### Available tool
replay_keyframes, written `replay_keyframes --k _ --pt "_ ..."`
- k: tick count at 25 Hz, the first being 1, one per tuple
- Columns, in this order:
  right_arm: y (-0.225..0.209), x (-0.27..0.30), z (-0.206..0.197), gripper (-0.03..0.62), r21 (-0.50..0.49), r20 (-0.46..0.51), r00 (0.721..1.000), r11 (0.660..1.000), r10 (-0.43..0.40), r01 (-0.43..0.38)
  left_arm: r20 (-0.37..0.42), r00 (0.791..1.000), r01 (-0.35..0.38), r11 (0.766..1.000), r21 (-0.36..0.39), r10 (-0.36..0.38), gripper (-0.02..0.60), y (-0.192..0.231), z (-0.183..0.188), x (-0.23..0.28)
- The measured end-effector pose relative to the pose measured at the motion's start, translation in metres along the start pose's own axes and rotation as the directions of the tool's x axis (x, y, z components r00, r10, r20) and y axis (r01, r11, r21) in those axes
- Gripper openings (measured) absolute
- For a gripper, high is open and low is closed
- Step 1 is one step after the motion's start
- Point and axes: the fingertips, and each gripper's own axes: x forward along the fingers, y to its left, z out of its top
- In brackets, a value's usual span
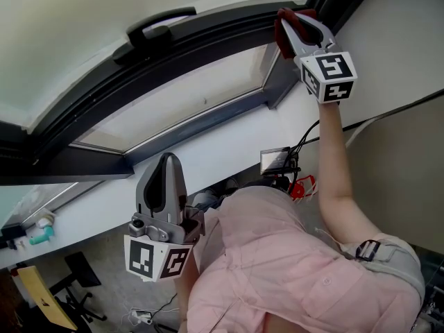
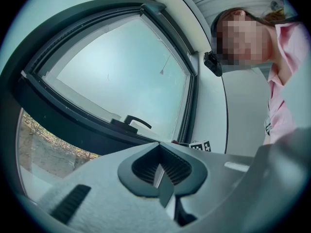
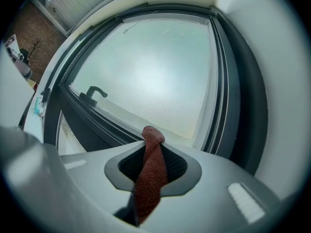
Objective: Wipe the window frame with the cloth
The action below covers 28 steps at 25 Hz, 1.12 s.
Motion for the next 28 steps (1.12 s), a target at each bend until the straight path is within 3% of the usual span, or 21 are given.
replay_keyframes --k 28 --pt "-0.0084 -0.0030 -0.0026 0.071 0.020 0.019 1.000 1.000 -0.015 0.015 -0.005 1.000 -0.005 1.000 0.003 0.005 -0.005 -0.0013 -0.0017 0.0079"
